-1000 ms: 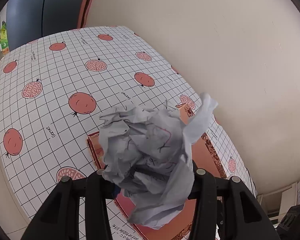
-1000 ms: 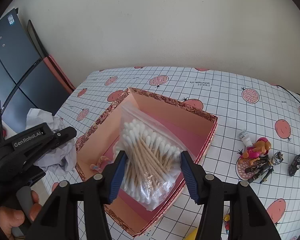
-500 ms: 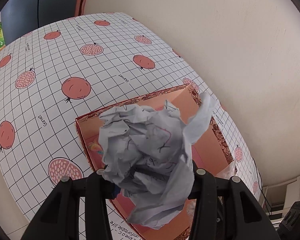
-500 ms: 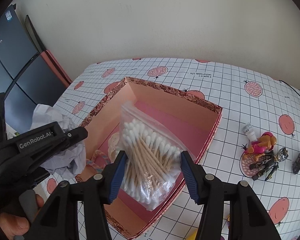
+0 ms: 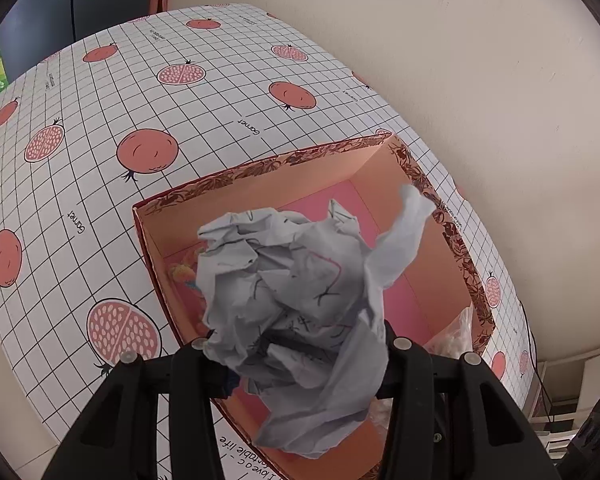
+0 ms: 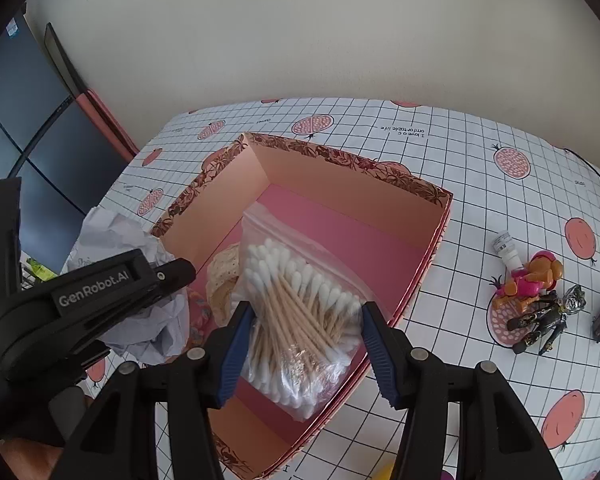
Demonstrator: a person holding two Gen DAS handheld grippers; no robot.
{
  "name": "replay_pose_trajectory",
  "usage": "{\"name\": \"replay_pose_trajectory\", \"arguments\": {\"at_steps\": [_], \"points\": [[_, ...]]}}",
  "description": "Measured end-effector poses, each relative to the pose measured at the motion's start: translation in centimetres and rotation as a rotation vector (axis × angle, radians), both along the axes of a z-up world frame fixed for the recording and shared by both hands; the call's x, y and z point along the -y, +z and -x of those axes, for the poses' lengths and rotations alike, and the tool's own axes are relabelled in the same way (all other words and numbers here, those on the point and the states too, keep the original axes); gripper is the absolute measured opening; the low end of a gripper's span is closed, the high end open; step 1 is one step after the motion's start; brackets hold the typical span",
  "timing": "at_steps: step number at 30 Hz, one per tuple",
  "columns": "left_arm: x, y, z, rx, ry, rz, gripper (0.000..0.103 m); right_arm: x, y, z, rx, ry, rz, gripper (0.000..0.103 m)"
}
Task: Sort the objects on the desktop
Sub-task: 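Open the right tool to drop the cotton swab bag into the box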
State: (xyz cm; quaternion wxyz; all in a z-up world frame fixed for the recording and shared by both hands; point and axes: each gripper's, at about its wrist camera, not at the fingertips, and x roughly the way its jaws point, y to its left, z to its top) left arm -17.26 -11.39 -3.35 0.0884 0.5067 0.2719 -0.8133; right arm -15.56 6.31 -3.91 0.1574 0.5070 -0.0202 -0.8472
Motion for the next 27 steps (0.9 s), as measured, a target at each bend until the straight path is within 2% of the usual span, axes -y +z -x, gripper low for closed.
{"name": "replay_pose_trajectory", "arguments": {"at_steps": [18,22,27], "points": [[-0.1,-0.6,0.1,0.038,-0.002,-0.019,0.057,-0.1,-0.1,0.0,0.013,0.006,0.015,0.06],[0.1,-0.2,0.0,0.029,0.004,-0.021,0.058,-0.2,0.0,-0.1,0.02,0.01,0.033,0.064],[0.6,1.6,-0.5,-0.016,0.017,-0.021,0.058,-0.2,1.1,-0.6,0.004,0.013,0.044,0.064]]}}
